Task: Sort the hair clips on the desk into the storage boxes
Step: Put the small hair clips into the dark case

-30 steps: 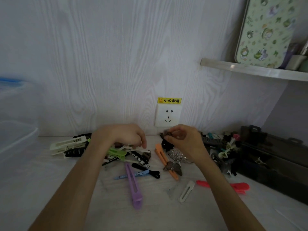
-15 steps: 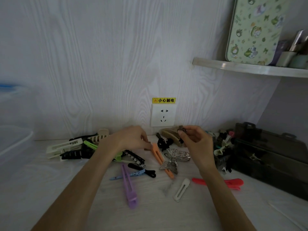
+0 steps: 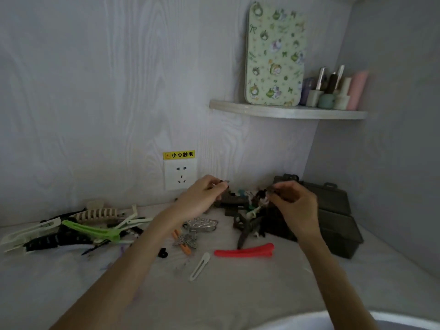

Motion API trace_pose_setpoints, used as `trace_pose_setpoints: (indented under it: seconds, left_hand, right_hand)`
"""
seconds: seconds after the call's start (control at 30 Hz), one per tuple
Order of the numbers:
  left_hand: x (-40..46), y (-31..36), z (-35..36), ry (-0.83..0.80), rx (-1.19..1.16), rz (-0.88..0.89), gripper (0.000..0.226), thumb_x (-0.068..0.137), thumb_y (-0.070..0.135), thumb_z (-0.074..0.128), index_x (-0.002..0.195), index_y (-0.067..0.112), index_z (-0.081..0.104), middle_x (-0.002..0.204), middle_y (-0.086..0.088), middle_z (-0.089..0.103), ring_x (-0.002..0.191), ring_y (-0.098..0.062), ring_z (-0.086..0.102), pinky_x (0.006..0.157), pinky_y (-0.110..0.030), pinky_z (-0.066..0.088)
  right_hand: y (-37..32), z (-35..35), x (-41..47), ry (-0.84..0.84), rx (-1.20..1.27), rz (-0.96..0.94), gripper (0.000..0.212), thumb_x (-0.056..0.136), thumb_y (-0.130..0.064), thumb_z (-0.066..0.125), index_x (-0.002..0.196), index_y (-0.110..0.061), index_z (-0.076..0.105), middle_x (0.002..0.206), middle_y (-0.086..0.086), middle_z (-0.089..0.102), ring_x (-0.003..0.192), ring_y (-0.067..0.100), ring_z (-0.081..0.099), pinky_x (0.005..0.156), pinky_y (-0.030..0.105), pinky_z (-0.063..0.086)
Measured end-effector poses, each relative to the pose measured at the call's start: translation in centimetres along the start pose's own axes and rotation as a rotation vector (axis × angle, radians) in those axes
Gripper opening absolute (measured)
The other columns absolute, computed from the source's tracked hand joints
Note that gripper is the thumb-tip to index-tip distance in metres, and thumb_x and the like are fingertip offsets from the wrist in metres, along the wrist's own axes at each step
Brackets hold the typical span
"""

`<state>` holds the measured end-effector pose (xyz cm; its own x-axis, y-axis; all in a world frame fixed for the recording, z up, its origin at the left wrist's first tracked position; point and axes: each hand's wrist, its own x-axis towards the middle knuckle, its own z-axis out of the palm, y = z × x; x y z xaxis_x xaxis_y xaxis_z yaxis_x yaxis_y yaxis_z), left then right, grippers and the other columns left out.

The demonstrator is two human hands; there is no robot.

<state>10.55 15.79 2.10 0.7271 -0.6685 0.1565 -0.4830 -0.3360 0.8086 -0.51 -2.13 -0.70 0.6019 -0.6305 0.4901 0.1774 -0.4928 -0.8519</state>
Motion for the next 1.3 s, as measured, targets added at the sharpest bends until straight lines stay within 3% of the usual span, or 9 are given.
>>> trace_pose_setpoints:
  seconds: [0.17,0.37,0.47,0.63,0.77,0.87,1.03,1.2,1.3]
  left_hand:
    - [3.1,4.3,8.0,-0.251,0.181,0.093,0.033,0.100,0.028,0.036,0.123,0.007,0.044,0.106,-0.010,0.057,0.099,-0.022,0.055,0.081,-0.029,0.041]
    - [5.6,6.4,13.4,-0.333,0.319,0.152,0.033,0.098,0.025,0.042,0.129,0.013,0.041,0.124,-0.014,0.056,0.111,-0.029,0.055,0.093,-0.039,0.044]
    - [5.7,6.0,14.0,-0.360,0.285,0.164,0.042,0.094,0.021,0.051,0.135,0.015,0.041,0.130,-0.012,0.055,0.116,-0.026,0.054,0.098,-0.037,0.045]
    - [3.7,5.1,11.3,-0.280,0.102,0.235,0.041,0.094,0.010,0.051,0.134,0.016,0.049,0.131,-0.008,0.057,0.122,-0.016,0.053,0.103,-0.027,0.042]
    - [2.0,2.2,5.8,0.042,0.239,0.265,0.029,0.092,0.010,0.051,0.116,0.019,0.064,0.116,0.003,0.067,0.105,-0.011,0.063,0.088,-0.022,0.048]
    - [1.2,-1.3,0.9,0.272,0.373,0.100,0.020,0.091,0.016,0.054,0.102,0.024,0.068,0.109,0.005,0.069,0.096,-0.012,0.065,0.081,-0.023,0.049]
    - [0.9,-6.0,-3.6,-0.062,0.509,-0.138,0.023,0.090,0.025,0.058,0.111,0.026,0.066,0.124,0.002,0.062,0.110,-0.017,0.058,0.095,-0.033,0.047]
    - [0.6,-8.4,-5.8,-0.001,0.492,-0.184,0.017,0.084,0.019,0.065,0.099,0.025,0.072,0.115,0.004,0.065,0.102,-0.015,0.060,0.088,-0.026,0.048]
    - [0.5,-9.1,-7.7,-0.037,0.449,-0.234,0.030,0.079,0.020,0.072,0.108,0.021,0.067,0.110,0.003,0.064,0.101,-0.015,0.059,0.091,-0.029,0.047]
  right_hand:
    - [1.7,-7.8,1.8,0.064,-0.180,0.074,0.015,0.075,0.002,0.071,0.084,-0.010,0.066,0.084,0.002,0.066,0.059,-0.012,0.060,0.072,0.013,0.051]
    - [4.0,-9.6,2.9,-0.131,-0.465,0.120,0.021,0.075,0.004,0.069,0.092,-0.007,0.070,0.093,0.011,0.070,0.088,0.024,0.066,0.086,0.039,0.054]
    - [4.5,-9.8,3.1,-0.301,-0.557,0.113,0.023,0.079,-0.002,0.066,0.099,-0.012,0.070,0.094,0.000,0.066,0.092,0.014,0.062,0.077,0.021,0.049]
    - [4.4,-9.4,3.0,-0.271,-0.602,0.125,0.022,0.083,-0.008,0.063,0.101,-0.018,0.070,0.104,0.004,0.071,0.097,0.019,0.066,0.090,0.035,0.053]
    - [2.3,-6.1,2.3,-0.233,-0.575,-0.040,0.019,0.085,-0.008,0.061,0.097,-0.019,0.070,0.095,-0.002,0.071,0.085,0.012,0.065,0.079,0.022,0.050]
    - [0.4,-1.6,1.7,-0.284,-0.497,-0.117,0.017,0.085,-0.007,0.060,0.095,-0.017,0.071,0.087,-0.006,0.068,0.078,0.006,0.062,0.075,0.017,0.049]
    - [-0.8,7.2,0.3,-0.455,-0.418,-0.182,0.021,0.086,-0.007,0.057,0.100,-0.014,0.072,0.095,-0.001,0.072,0.082,0.004,0.061,0.080,0.018,0.050]
    - [0.2,11.9,-0.7,-0.573,-0.557,-0.132,0.025,0.088,-0.017,0.054,0.108,-0.021,0.068,0.103,0.002,0.071,0.094,0.019,0.065,0.082,0.034,0.054]
    - [0.1,13.1,-0.9,-0.545,-0.659,-0.161,0.026,0.089,-0.020,0.053,0.111,-0.024,0.066,0.106,0.004,0.069,0.099,0.023,0.063,0.079,0.033,0.051]
